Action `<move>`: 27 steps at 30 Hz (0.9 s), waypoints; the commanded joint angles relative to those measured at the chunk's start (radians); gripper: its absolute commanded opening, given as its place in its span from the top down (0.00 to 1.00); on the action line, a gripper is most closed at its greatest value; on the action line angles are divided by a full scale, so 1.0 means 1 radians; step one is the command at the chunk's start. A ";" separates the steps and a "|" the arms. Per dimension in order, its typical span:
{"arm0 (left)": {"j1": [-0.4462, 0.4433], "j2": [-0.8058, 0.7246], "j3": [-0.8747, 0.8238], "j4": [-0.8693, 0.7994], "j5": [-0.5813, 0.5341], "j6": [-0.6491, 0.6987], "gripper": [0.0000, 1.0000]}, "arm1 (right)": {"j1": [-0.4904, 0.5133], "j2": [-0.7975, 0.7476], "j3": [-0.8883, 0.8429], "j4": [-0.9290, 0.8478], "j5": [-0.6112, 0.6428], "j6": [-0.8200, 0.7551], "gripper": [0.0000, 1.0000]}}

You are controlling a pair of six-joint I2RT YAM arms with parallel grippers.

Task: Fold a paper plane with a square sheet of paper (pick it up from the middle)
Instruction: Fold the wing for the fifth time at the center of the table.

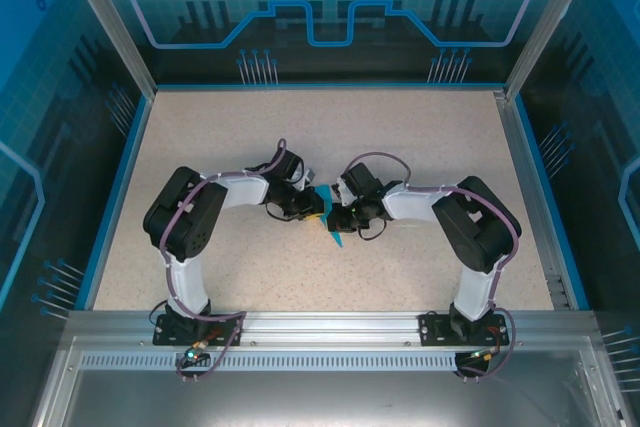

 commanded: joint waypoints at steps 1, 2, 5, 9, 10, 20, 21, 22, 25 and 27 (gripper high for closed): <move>-0.005 0.035 0.040 -0.072 -0.078 0.061 0.82 | -0.013 0.067 -0.044 -0.109 0.063 0.006 0.94; -0.006 0.039 0.043 -0.082 -0.094 0.068 0.82 | -0.012 0.068 -0.044 -0.115 0.066 0.004 0.95; -0.004 0.048 0.062 -0.111 -0.130 0.088 0.83 | -0.012 0.072 -0.050 -0.139 0.079 -0.007 0.95; -0.003 0.051 0.101 -0.142 -0.160 0.115 0.83 | -0.012 0.078 -0.066 -0.178 0.102 -0.029 0.94; -0.001 0.051 0.112 -0.152 -0.164 0.122 0.83 | -0.012 0.080 -0.071 -0.187 0.111 -0.033 0.94; 0.057 0.083 0.223 -0.236 -0.160 0.198 0.83 | -0.012 0.088 -0.102 -0.199 0.131 -0.053 0.95; 0.064 0.084 0.229 -0.237 -0.154 0.204 0.83 | -0.012 0.090 -0.101 -0.202 0.131 -0.055 0.95; 0.068 0.085 0.236 -0.240 -0.150 0.210 0.83 | -0.012 0.091 -0.097 -0.202 0.130 -0.057 0.95; 0.084 0.096 0.255 -0.252 -0.142 0.222 0.83 | -0.012 0.101 -0.094 -0.203 0.125 -0.060 0.95; 0.089 0.103 0.259 -0.248 -0.136 0.222 0.83 | -0.012 0.108 -0.093 -0.200 0.121 -0.061 0.95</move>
